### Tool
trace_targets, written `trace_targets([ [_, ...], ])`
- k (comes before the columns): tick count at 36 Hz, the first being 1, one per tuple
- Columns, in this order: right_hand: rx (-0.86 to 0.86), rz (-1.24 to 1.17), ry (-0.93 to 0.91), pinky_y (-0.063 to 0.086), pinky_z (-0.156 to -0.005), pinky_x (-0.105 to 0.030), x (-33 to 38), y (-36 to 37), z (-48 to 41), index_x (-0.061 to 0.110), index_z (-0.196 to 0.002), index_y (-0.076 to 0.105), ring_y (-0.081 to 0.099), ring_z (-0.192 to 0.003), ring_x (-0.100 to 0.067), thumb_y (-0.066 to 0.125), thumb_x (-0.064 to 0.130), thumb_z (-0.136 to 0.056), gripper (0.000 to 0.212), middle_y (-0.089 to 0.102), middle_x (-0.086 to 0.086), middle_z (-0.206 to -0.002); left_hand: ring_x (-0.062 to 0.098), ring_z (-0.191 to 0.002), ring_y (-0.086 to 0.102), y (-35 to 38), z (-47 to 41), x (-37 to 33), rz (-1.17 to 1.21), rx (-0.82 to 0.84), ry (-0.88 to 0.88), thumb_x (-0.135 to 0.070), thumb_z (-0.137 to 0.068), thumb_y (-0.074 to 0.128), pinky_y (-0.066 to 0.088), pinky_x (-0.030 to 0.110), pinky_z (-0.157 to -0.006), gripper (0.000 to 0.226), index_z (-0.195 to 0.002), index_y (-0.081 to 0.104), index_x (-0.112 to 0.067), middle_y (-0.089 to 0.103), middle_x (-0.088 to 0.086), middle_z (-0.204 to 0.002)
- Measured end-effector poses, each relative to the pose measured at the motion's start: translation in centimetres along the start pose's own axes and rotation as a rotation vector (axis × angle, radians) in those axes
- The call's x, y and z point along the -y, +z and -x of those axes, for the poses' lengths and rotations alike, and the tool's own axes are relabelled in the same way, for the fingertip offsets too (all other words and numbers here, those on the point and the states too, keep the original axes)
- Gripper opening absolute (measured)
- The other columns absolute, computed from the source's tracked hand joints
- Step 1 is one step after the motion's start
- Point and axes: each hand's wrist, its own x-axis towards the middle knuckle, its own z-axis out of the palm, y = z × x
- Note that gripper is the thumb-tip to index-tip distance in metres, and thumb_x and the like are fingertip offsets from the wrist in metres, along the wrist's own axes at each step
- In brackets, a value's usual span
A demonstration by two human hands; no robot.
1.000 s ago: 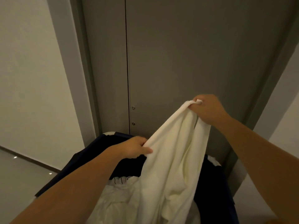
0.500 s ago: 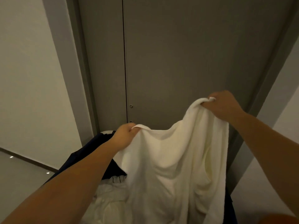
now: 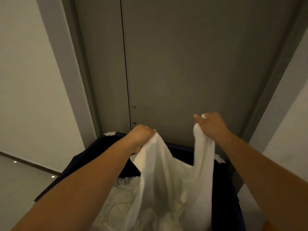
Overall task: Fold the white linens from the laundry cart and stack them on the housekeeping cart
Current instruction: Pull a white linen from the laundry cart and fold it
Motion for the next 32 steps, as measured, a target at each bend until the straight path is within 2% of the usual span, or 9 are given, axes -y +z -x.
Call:
trace_targets([
  [5,-0.118,-0.209,-0.016,0.033,-0.059,-0.033,0.9,2.6,2.5,-0.007,-0.057,0.051,0.045,-0.056,-0.025,0.061,0.027,-0.093,0.051,0.047,-0.019,-0.056,0.025,-0.078,0.06,2.7,0.1,0.3,0.234,0.027,-0.045,-0.016,-0.097,0.056,0.05,0.03,-0.066,0.022,-0.097,0.061,0.005,0.061,0.016,-0.088],
  [9,-0.057,-0.347,-0.045,0.042,-0.07,-0.021,1.7,4.0,4.3,0.002,-0.095,0.074,0.063,-0.078,-0.015,0.062,0.026,-0.093,0.027,0.07,-0.008,-0.085,0.02,-0.078,0.06,3.9,0.1,0.1,0.378,-0.013,-0.034,-0.011,-0.094,0.06,0.05,0.027,-0.058,0.01,-0.101,0.057,-0.005,0.061,0.013,-0.094],
  [12,0.019,-0.447,-0.061,0.046,-0.08,-0.018,1.8,4.8,5.4,0.007,-0.109,0.071,0.062,-0.093,-0.01,0.061,0.02,-0.093,0.024,0.07,-0.004,-0.103,0.018,-0.075,0.06,4.3,0.2,0.0,0.454,0.024,0.03,-0.003,-0.095,0.055,0.052,0.024,-0.056,0.008,-0.098,0.059,-0.009,0.061,0.011,-0.092],
  [17,0.118,-0.423,-0.167,0.041,-0.079,-0.001,0.3,5.0,6.1,0.018,-0.129,0.059,0.058,-0.105,-0.006,0.053,0.008,-0.095,0.036,0.062,0.005,-0.117,0.023,-0.087,0.068,4.0,0.9,0.5,0.563,0.113,0.087,0.011,-0.091,0.05,0.056,0.024,-0.074,0.019,-0.095,0.066,0.003,0.069,0.017,-0.094],
  [19,0.11,-0.424,-0.201,0.043,-0.076,-0.004,0.0,4.8,6.2,0.026,-0.12,0.06,0.059,-0.095,-0.002,0.05,0.0,-0.093,0.038,0.063,0.005,-0.111,0.026,-0.097,0.068,4.0,1.0,1.2,0.538,0.174,0.141,0.02,-0.083,0.052,0.055,0.025,-0.079,0.029,-0.102,0.065,0.002,0.07,0.018,-0.101],
  [22,0.076,-0.409,-0.186,0.043,-0.058,-0.016,-0.2,4.8,6.2,0.034,-0.092,0.051,0.053,-0.061,-0.001,0.047,-0.004,-0.089,0.038,0.06,0.0,-0.079,0.02,-0.104,0.067,4.5,1.0,2.2,0.412,0.22,0.265,0.024,-0.076,0.057,0.054,0.027,-0.086,0.044,-0.108,0.063,-0.005,0.069,0.015,-0.108],
  [24,0.068,-0.386,-0.155,0.042,-0.053,-0.02,-0.4,4.9,6.1,0.031,-0.084,0.047,0.048,-0.057,-0.008,0.047,-0.001,-0.089,0.032,0.054,-0.001,-0.07,0.019,-0.098,0.069,4.9,1.0,2.2,0.257,0.13,0.369,0.016,-0.074,0.069,0.054,0.028,-0.087,0.035,-0.097,0.068,-0.011,0.07,0.009,-0.104],
  [27,0.064,-0.384,-0.161,0.037,-0.05,-0.013,-0.4,5.2,6.2,0.024,-0.075,0.048,0.042,-0.055,-0.006,0.05,-0.001,-0.09,0.03,0.049,0.005,-0.065,0.012,-0.086,0.064,5.3,0.8,1.9,-0.044,-0.048,0.528,0.003,-0.078,0.073,0.05,0.016,-0.079,0.015,-0.078,0.072,-0.013,0.065,-0.005,-0.093],
  [32,-0.03,-0.487,-0.14,0.04,-0.053,-0.012,-0.7,5.5,6.5,0.022,-0.058,0.057,0.048,-0.054,0.0,0.052,-0.017,-0.078,0.044,0.055,0.01,-0.059,0.003,-0.074,0.052,5.5,0.7,1.9,-0.169,-0.118,0.643,-0.007,-0.085,0.069,0.04,0.008,-0.068,0.005,-0.081,0.07,-0.005,0.057,-0.003,-0.092],
])
